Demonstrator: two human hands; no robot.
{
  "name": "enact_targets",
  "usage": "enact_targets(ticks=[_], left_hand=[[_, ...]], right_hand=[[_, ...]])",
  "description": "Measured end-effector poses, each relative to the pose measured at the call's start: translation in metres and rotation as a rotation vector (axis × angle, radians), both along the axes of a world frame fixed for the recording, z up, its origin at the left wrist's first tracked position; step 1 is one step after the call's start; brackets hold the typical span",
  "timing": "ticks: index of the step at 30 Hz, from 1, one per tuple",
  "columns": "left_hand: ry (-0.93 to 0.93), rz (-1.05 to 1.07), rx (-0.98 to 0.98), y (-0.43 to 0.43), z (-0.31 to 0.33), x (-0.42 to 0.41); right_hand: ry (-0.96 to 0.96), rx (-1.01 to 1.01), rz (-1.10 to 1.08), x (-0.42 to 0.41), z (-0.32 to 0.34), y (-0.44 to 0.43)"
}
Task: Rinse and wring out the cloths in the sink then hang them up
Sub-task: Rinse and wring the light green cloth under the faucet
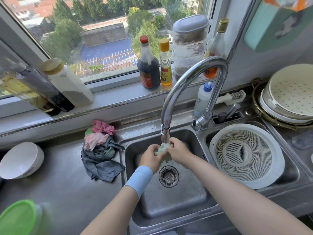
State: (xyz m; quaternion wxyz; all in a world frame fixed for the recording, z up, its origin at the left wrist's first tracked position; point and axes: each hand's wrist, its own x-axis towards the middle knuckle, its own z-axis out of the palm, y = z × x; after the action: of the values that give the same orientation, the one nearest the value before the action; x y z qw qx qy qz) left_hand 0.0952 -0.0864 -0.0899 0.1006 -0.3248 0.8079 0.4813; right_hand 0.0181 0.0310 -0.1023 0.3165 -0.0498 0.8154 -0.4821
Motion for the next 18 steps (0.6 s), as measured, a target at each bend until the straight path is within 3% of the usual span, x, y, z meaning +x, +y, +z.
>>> enact_targets(ticks=[3,6,9,11,18], left_hand=[[-0.134,-0.197,-0.089,-0.01,0.003,-0.003],[-0.094,-0.23,-0.138,-0.014,0.008,-0.006],[0.088,-0.148,0.179,-0.011,0.013,-0.004],[0.17,-0.195,0.271,-0.011,0.014,-0.003],[0.039,-0.146,-0.059,-0.023,0.004,-0.002]], right_hand=[[0.049,-0.073,-0.022,0.006,0.004,-0.003],[0.03,-0.159,0.009,0.014,0.006,-0.008],[0.128,-0.107,0.19,0.014,0.008,-0.009],[0.207,-0.029,0.28,0.009,0.008,-0.008],[-0.104,0.01,0.181,-0.007,0.004,0.009]])
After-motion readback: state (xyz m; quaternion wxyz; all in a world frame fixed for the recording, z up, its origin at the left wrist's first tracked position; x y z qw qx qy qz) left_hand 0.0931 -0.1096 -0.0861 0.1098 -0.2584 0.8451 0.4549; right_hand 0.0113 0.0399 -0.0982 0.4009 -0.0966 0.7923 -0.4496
